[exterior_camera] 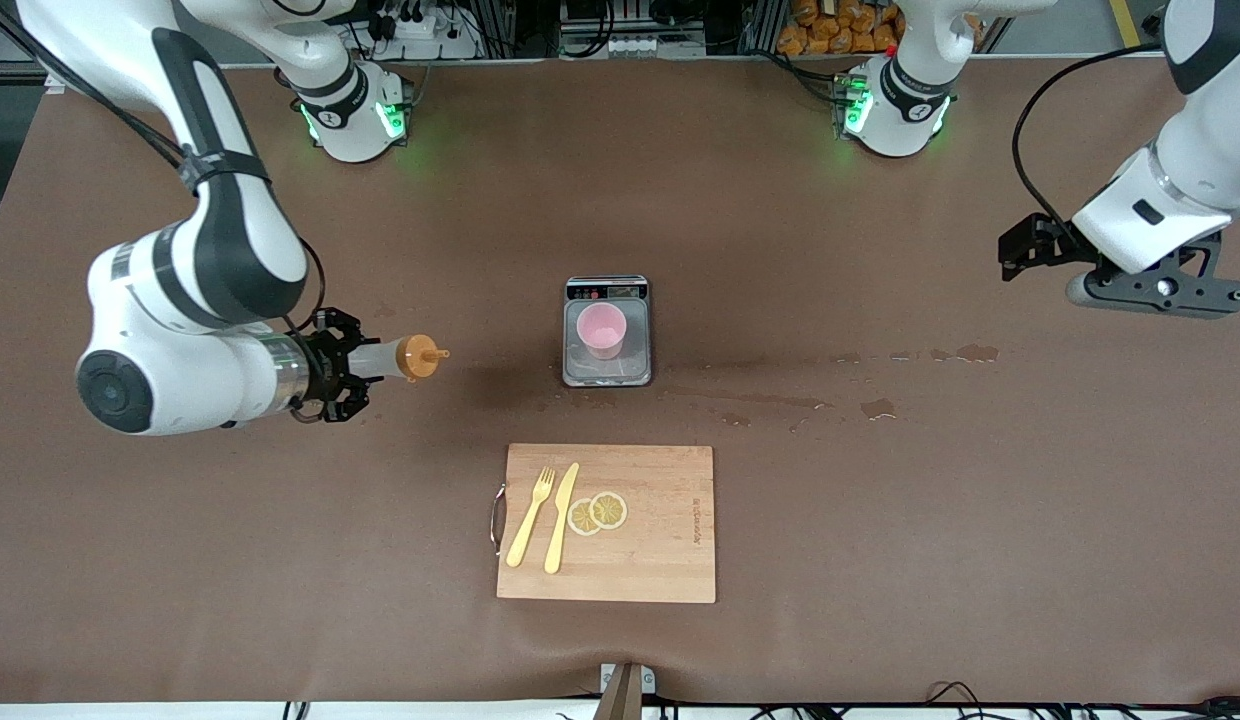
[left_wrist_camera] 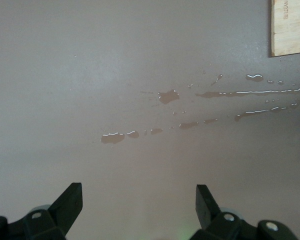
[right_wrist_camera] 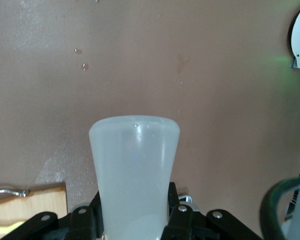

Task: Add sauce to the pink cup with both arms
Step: 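Withdraw the left gripper while the right gripper carries the bottle toward the scale, then tilt the bottle over the pink cup with the right gripper to pour sauce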

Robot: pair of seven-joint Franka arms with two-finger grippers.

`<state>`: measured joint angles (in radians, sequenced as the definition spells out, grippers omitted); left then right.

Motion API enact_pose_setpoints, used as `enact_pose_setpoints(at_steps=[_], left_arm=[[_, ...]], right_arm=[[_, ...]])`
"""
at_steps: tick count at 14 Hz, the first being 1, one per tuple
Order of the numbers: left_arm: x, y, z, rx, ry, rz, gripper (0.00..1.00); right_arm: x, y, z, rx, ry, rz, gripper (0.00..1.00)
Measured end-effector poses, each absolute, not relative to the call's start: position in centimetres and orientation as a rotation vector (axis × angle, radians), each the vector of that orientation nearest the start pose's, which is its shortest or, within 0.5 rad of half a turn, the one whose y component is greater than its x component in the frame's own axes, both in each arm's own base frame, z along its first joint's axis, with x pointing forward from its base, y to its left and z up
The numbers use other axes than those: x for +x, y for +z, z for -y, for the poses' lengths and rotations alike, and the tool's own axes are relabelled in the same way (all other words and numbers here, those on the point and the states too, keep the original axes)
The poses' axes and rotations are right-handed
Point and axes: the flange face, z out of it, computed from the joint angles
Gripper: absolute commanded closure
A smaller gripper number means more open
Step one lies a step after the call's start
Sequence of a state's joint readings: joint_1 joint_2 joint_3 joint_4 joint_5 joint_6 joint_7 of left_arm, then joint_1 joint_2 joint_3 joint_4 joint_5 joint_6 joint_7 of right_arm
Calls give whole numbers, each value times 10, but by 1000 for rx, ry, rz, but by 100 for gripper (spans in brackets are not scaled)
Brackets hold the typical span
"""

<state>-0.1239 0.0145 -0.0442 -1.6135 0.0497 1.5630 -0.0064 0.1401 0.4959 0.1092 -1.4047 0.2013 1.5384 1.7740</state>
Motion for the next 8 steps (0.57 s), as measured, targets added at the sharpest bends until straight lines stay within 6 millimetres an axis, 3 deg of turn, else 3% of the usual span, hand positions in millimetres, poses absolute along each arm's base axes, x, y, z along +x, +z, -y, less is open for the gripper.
enact_pose_setpoints(at_steps=[5, 8], left_arm=[[542, 604, 106, -3091, 106, -183, 0], [540, 619, 102, -3131, 68, -158, 0]], right_arm=[[612, 393, -241, -2351, 540, -2395, 51], [600, 384, -269, -2387, 456, -2444, 51]])
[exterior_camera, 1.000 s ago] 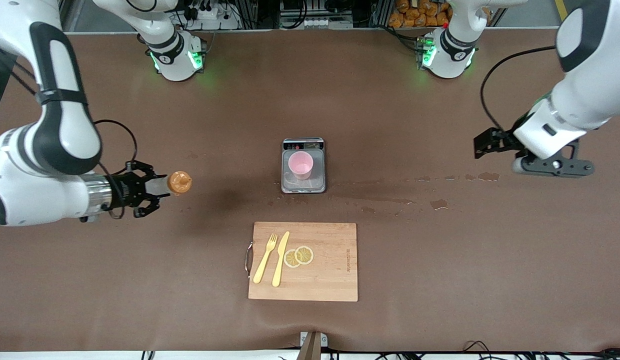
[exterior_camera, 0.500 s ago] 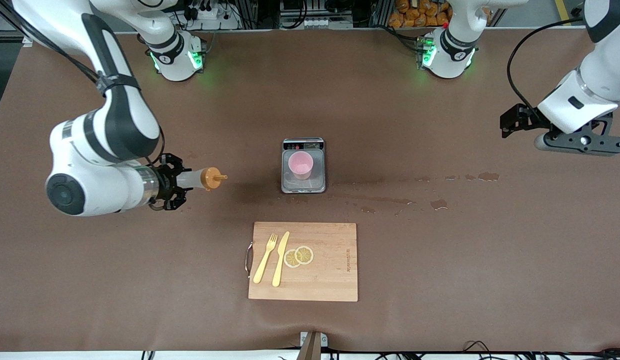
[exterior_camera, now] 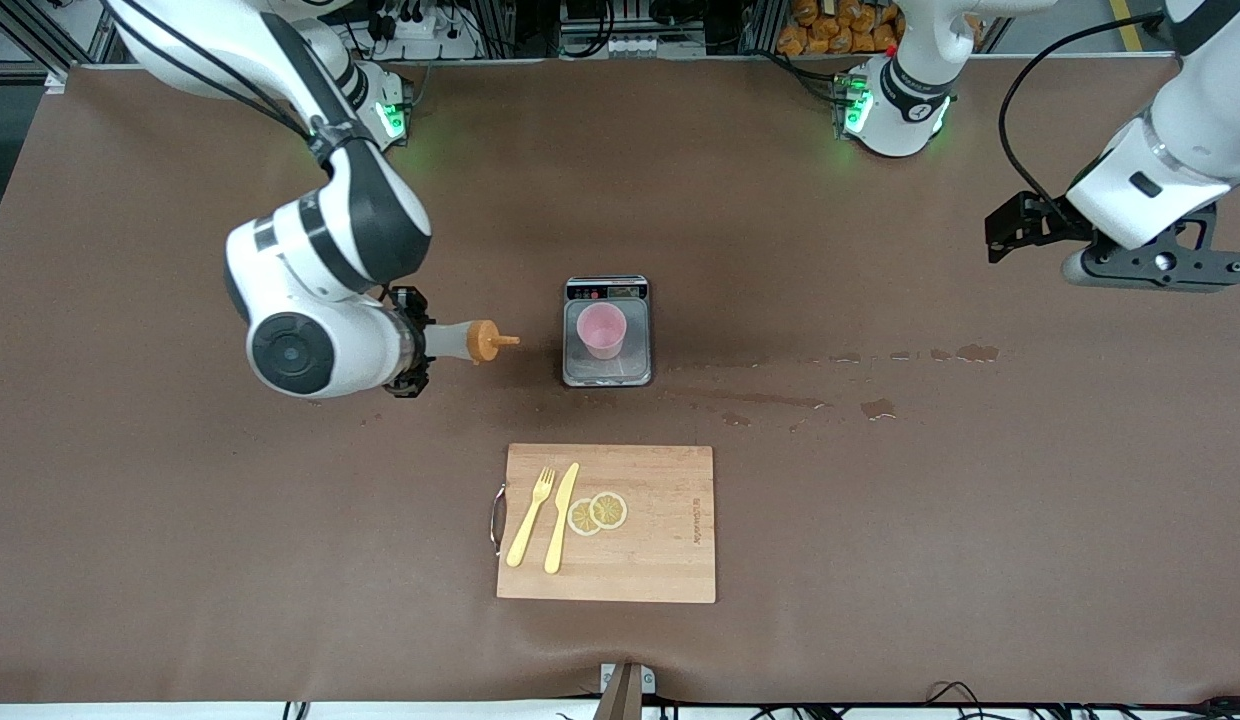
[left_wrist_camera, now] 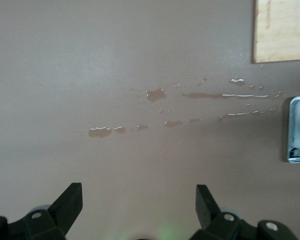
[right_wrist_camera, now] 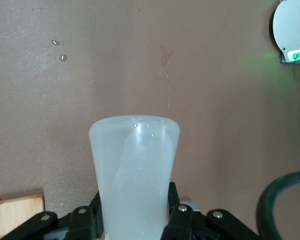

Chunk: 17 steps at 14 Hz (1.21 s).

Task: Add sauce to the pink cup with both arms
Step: 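Tilt the bottle over the pink cup with the right gripper to pour sauce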

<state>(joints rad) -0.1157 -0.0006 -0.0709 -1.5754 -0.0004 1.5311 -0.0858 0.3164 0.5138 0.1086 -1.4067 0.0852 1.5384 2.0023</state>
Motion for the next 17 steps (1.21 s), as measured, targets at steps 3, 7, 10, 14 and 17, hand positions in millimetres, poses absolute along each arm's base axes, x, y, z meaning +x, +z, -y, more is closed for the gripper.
enact_pose_setpoints(at_steps=[3, 7, 10, 14, 17], left_arm=[[541, 631, 93, -3147, 39, -130, 0], [541, 631, 94, -3150, 41, -56, 0], [540, 631, 96, -3150, 44, -44, 0], [540, 630, 96, -3149, 51, -44, 0], [541, 630, 96, -3150, 41, -46, 0]], right_arm=[[596, 372, -280, -2403, 405, -2486, 51], [585, 349, -304, -2485, 250, -2522, 51], [578, 339, -317, -2521, 155, -2537, 51], [563, 336, -331, -2583, 62, -2569, 53], [552, 335, -330, -2647, 21, -2628, 54]])
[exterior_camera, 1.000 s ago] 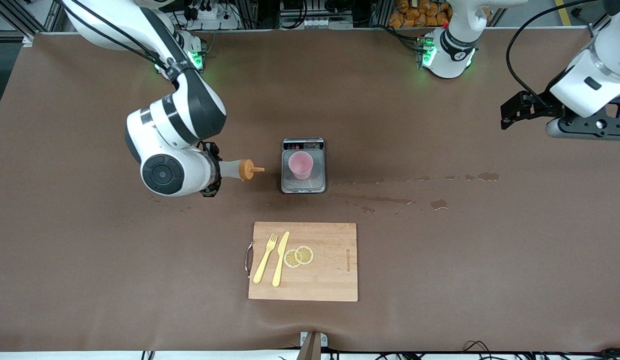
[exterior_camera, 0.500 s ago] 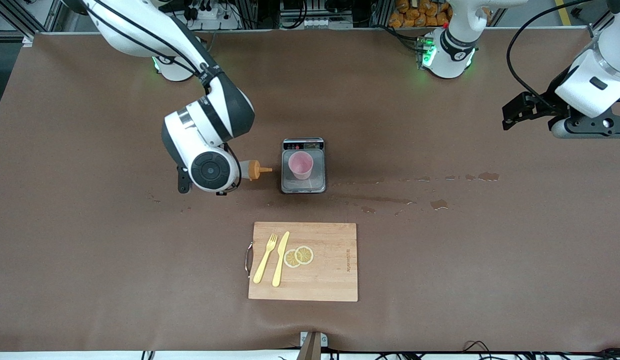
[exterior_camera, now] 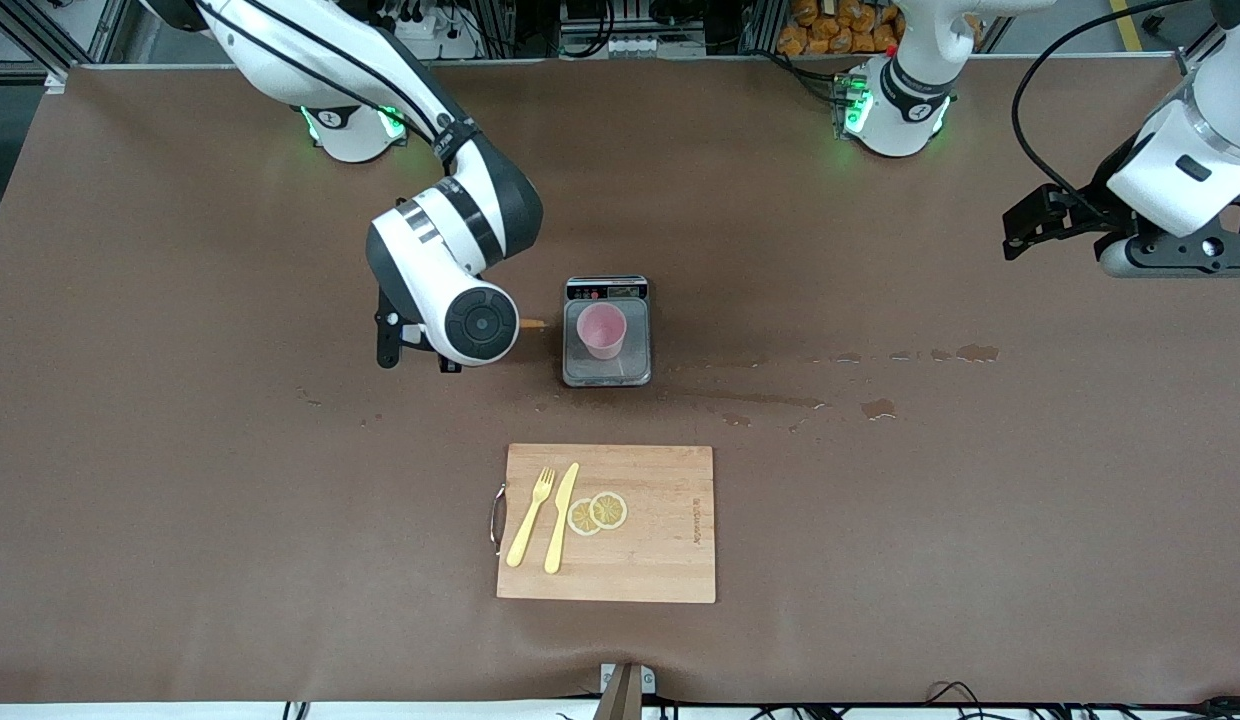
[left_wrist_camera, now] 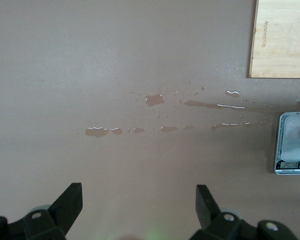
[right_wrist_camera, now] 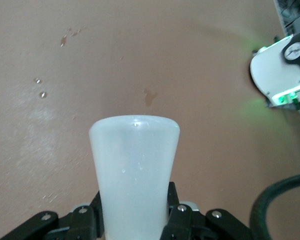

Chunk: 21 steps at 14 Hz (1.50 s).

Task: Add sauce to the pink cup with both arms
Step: 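Tilt the bottle over the pink cup with the right gripper to pour sauce, then carry the bottle back to its spot with the right gripper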

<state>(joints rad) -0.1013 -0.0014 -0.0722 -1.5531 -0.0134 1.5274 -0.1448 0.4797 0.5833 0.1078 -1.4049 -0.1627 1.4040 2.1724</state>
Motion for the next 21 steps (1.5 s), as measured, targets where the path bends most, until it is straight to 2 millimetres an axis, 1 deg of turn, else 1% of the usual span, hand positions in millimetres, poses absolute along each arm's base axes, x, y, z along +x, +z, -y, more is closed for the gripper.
enact_pose_setpoints(at_steps=[2, 4, 6, 9, 16, 19, 21], left_arm=[[543, 628, 99, -3149, 37, -53, 0], [543, 627, 101, -3148, 40, -60, 0], [544, 626, 101, -3148, 43, -59, 0], [545, 624, 100, -3148, 44, -57, 0], [545, 624, 102, -3149, 41, -62, 0], [545, 624, 102, -3149, 40, -63, 0], [545, 624, 103, -3149, 39, -63, 0]], right_arm=[[548, 337, -329, 1759, -3, 1807, 54], [543, 339, -332, 1723, 29, 1809, 54], [540, 339, -335, 1712, 39, 1811, 61], [542, 339, -332, 1705, 41, 1815, 67], [543, 322, -332, 1691, 34, 1797, 67], [548, 326, -328, 1687, 37, 1814, 68], [554, 330, -321, 1683, 32, 1830, 68]])
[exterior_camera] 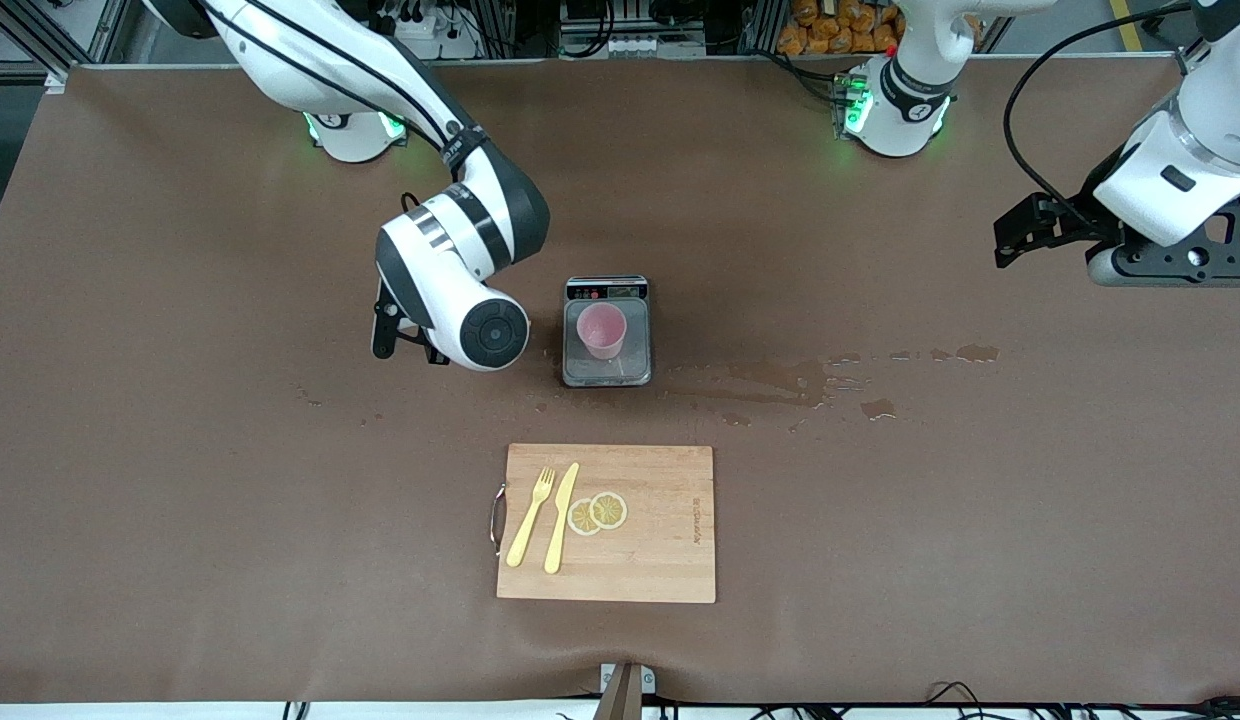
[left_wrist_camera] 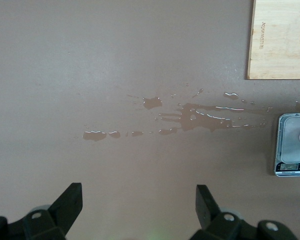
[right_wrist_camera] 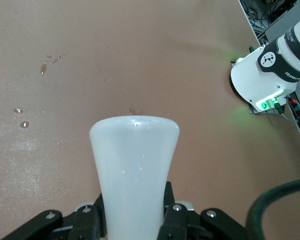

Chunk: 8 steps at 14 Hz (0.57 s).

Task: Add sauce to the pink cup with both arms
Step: 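Carry the bottle back to its spot with the right gripper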

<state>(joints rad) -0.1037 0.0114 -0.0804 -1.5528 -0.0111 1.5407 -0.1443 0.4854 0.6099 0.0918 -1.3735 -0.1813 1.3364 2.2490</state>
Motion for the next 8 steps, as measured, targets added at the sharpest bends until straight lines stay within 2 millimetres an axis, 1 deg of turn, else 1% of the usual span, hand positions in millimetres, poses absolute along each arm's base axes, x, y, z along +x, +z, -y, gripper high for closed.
enact_pose_setpoints(at_steps=[2, 3, 4, 6, 8], left_arm=[[545, 624, 103, -3149, 39, -63, 0], [545, 624, 103, -3149, 38, -64, 0], [545, 624, 103, -3149, 38, -64, 0], [546, 624, 103, -3149, 38, -64, 0], [546, 624, 103, -3149, 37, -64, 0]], right_arm=[[568, 335, -304, 1700, -34, 1850, 66], [578, 339, -291, 1723, -117, 1864, 65], [589, 347, -275, 1753, -206, 1880, 63], [612, 364, -239, 1814, -343, 1920, 61], [628, 375, -208, 1898, -490, 1945, 59]])
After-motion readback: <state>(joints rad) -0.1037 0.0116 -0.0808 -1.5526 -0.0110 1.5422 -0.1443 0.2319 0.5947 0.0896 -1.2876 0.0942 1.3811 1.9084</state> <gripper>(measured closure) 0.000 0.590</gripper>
